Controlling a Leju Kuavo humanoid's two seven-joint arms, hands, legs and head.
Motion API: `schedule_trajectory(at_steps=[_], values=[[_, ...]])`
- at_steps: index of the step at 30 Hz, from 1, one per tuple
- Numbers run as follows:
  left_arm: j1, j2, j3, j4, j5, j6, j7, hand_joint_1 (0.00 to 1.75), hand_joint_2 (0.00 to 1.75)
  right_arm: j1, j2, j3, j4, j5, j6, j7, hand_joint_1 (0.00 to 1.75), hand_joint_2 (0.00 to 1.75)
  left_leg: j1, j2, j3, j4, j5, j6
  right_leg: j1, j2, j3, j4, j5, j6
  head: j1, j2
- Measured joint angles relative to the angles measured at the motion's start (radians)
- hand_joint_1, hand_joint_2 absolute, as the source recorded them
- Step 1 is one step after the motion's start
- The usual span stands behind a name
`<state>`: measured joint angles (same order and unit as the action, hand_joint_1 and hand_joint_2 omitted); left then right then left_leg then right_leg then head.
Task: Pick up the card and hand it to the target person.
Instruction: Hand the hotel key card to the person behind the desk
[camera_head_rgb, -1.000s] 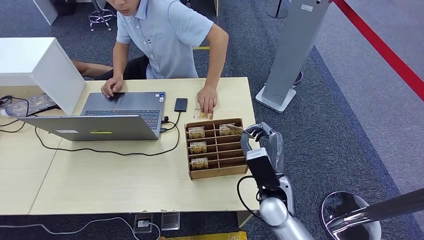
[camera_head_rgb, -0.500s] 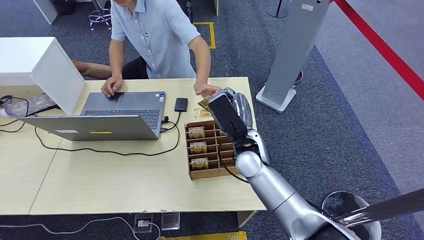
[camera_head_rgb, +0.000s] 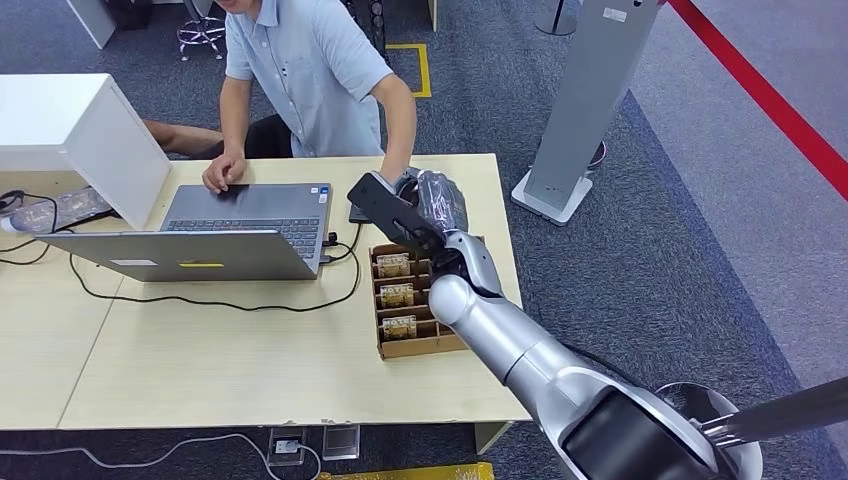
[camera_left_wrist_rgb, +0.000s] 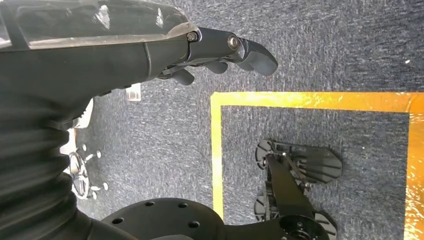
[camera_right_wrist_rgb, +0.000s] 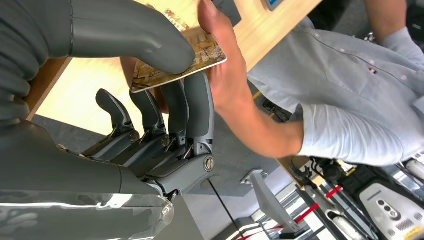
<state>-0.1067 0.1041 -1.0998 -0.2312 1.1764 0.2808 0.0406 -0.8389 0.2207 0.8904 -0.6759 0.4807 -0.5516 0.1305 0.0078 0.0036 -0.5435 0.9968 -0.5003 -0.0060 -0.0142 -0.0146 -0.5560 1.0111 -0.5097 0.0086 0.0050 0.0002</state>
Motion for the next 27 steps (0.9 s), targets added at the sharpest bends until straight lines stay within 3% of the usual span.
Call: schedule_trajectory(at_steps=[1, 14, 21, 27], values=[[0.000, 0.000, 0.000, 0.000, 0.001, -0.004, -0.003, 0.00, 1.75, -0.004, 0.005, 0.006, 0.014, 0.002, 0.001, 0.002, 0.00, 1.75, 0.000, 0.000, 0.000, 0.000, 0.000, 0.000, 0.000, 0.000, 0.000, 0.000, 0.000, 0.000, 0.000, 0.000], [0.002, 0.000, -0.005, 0.000, 0.041, 0.000, -0.011, 0.00, 1.75, 0.008, 0.001, 0.014, 0.063, -0.078, -0.050, -0.078, 0.00, 1.75, 0.000, 0.000, 0.001, 0.000, 0.000, 0.000, 0.000, 0.000, 0.000, 0.000, 0.000, 0.000, 0.001, 0.000], [0.008, 0.000, -0.005, 0.000, 0.058, 0.005, -0.004, 0.00, 1.75, 0.132, -0.102, -0.047, -0.183, -0.183, -0.052, -0.074, 0.00, 1.75, 0.000, 0.000, 0.001, 0.000, 0.000, 0.000, 0.000, 0.000, 0.000, -0.001, 0.000, 0.000, 0.001, 0.000], [0.011, 0.000, -0.004, 0.000, 0.070, 0.018, 0.026, 0.00, 1.75, 0.305, -0.219, -0.126, -0.475, -0.253, 0.029, -0.085, 0.00, 1.75, 0.000, 0.000, 0.001, 0.001, -0.001, 0.000, 0.000, 0.000, 0.000, -0.002, 0.000, 0.000, 0.002, 0.000]])
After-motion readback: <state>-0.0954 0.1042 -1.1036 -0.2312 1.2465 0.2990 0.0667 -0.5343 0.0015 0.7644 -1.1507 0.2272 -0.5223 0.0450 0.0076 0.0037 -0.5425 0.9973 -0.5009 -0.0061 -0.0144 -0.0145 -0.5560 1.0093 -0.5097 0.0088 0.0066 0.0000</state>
